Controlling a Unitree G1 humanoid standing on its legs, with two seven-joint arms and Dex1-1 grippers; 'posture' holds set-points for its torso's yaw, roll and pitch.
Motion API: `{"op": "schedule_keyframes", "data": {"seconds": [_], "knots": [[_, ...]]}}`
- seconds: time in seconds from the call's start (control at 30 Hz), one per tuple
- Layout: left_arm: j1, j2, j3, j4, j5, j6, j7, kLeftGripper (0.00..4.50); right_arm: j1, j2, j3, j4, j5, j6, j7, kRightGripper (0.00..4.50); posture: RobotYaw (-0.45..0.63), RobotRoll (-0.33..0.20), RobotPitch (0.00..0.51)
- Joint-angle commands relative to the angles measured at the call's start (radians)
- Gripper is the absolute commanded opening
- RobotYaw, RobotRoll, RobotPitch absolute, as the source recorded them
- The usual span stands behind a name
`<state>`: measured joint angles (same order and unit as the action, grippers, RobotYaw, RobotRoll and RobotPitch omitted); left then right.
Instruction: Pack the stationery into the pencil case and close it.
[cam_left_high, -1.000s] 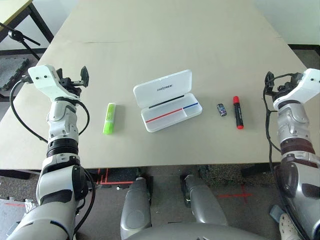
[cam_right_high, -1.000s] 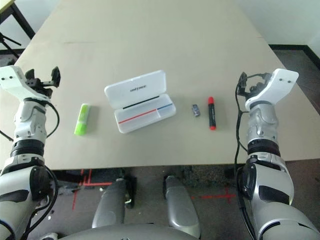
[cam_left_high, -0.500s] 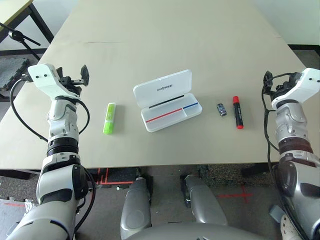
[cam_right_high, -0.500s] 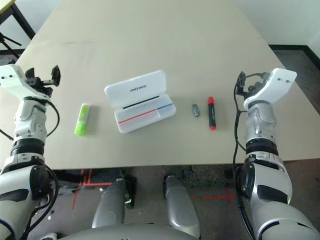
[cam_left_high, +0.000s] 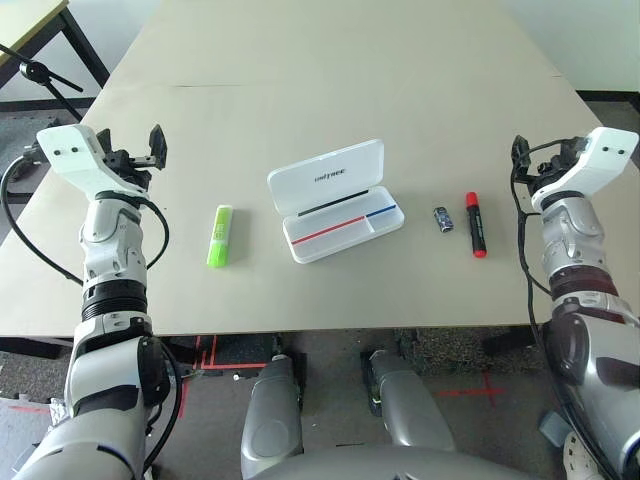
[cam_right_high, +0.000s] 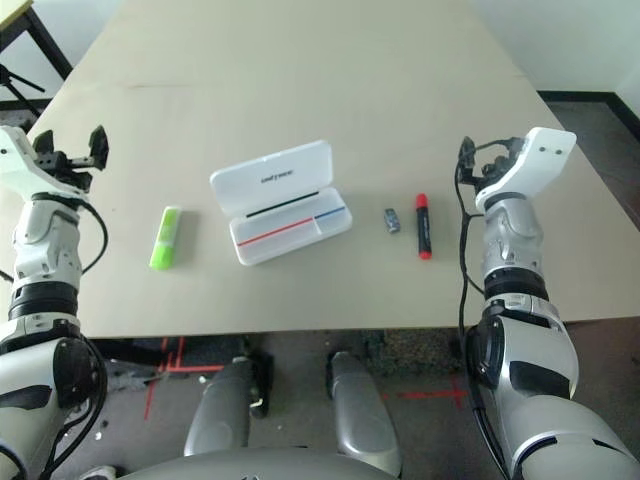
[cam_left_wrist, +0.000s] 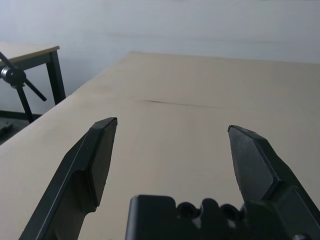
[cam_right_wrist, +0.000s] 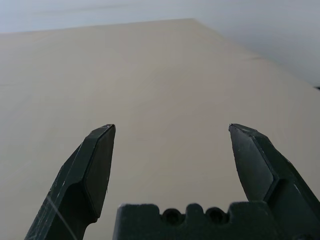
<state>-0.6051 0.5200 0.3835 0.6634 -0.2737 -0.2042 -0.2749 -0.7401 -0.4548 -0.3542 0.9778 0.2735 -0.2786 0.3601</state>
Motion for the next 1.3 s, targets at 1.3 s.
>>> {"op": "schedule_keyframes", "data": {"seconds": [1.3], "knots": [[0.403,0.183,-0.213,-1.075,-0.425,0.847,-0.508,4.48,0.199,-0.165,0.309,-0.572,0.051,0.529,0.831,4.5,0.01,0.0,0.164]]}}
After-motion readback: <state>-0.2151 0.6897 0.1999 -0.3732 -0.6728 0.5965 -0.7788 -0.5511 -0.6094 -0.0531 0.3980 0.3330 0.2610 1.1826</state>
